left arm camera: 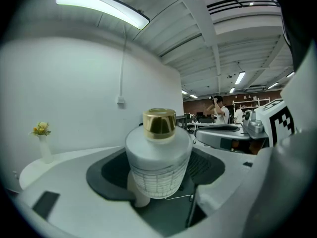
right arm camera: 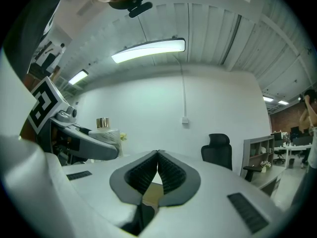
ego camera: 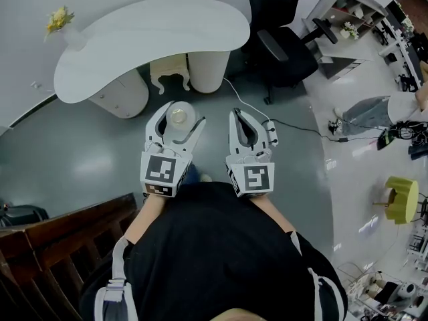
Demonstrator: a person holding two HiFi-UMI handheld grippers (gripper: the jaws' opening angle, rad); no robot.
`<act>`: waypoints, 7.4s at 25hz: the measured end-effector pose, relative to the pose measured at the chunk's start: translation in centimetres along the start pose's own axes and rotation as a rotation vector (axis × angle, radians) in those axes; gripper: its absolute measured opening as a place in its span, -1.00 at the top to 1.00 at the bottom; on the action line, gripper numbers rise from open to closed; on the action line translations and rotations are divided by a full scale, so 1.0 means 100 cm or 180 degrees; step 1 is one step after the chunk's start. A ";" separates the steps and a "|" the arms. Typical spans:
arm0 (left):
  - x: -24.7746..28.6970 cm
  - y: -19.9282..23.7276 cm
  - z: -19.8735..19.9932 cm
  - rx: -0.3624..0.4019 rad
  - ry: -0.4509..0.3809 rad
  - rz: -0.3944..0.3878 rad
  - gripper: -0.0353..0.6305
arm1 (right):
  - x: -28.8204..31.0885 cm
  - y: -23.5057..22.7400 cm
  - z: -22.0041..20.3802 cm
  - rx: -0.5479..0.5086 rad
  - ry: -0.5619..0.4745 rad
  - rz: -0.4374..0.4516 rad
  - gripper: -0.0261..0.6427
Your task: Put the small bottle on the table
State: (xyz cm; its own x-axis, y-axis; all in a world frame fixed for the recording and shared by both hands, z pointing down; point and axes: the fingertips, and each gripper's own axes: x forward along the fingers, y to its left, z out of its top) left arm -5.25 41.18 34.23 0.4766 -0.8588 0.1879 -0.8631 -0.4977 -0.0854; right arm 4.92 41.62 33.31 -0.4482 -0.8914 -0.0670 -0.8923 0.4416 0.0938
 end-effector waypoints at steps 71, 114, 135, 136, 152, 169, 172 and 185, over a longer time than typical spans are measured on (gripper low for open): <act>0.406 0.236 0.019 -0.0181 0.0106 -0.0401 -0.11 | 0.436 -0.183 -0.072 -0.0119 0.0196 -0.0152 0.86; 0.610 0.309 0.012 -0.0187 0.0334 -0.0386 -0.11 | 0.608 -0.296 -0.143 -0.0036 0.0622 0.0090 0.86; 0.672 0.307 -0.067 -0.0013 0.0500 -0.0772 -0.11 | 0.630 -0.303 -0.221 0.0033 0.0966 0.0028 0.86; 0.676 0.305 -0.071 0.0031 0.0498 -0.0799 -0.11 | 0.630 -0.304 -0.226 0.0047 0.0986 0.0029 0.86; 0.712 0.297 -0.149 0.0165 0.0691 -0.0915 -0.11 | 0.634 -0.315 -0.298 0.0053 0.1249 0.0056 0.86; 0.731 0.289 -0.190 0.0192 0.0911 -0.0957 -0.11 | 0.640 -0.317 -0.328 0.0126 0.1372 0.0105 0.86; 0.733 0.289 -0.195 0.0186 0.0946 -0.0960 -0.11 | 0.641 -0.317 -0.329 0.0124 0.1376 0.0108 0.86; 0.735 0.285 -0.205 0.0193 0.1035 -0.1009 -0.11 | 0.644 -0.317 -0.330 0.0146 0.1369 0.0114 0.86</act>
State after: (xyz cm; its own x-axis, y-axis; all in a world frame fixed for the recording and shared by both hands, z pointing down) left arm 1.73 -33.64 65.65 0.6303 -0.5850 0.5105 -0.6671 -0.7444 -0.0293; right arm 6.13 -33.11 58.81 -0.4243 -0.8325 0.3563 -0.8824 0.4685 0.0437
